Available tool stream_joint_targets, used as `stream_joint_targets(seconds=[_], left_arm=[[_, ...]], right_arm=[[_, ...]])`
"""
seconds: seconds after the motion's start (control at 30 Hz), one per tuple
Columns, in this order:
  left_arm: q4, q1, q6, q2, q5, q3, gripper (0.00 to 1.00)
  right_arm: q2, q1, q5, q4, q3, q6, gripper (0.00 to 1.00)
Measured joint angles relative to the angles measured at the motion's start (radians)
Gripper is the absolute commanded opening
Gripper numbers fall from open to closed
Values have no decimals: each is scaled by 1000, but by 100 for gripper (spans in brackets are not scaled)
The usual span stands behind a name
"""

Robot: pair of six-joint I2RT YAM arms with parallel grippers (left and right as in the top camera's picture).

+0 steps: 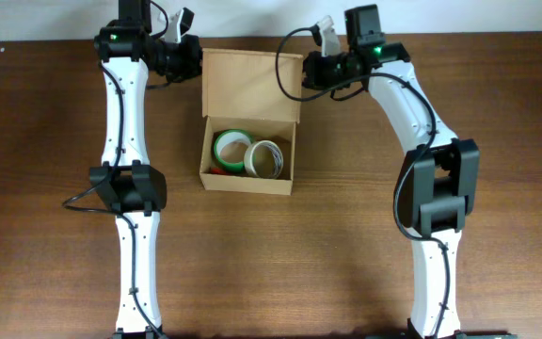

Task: Pack container
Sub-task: 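Push the lid flaps down over the box with both grippers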

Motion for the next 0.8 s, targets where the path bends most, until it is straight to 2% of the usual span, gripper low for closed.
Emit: stream_joint_targets(seconds=[0.37, 0.57, 0.8], left_arm=[[-185, 2, 74, -32, -162, 0, 2], [-230, -15, 128, -130, -287, 0, 2], [-242, -43, 150, -199, -357, 0, 2]], right_arm=[[0, 70, 238, -271, 151, -149, 4], [0, 102, 355, -323, 175, -211, 4], [-4, 105, 397, -331, 175, -244, 4]])
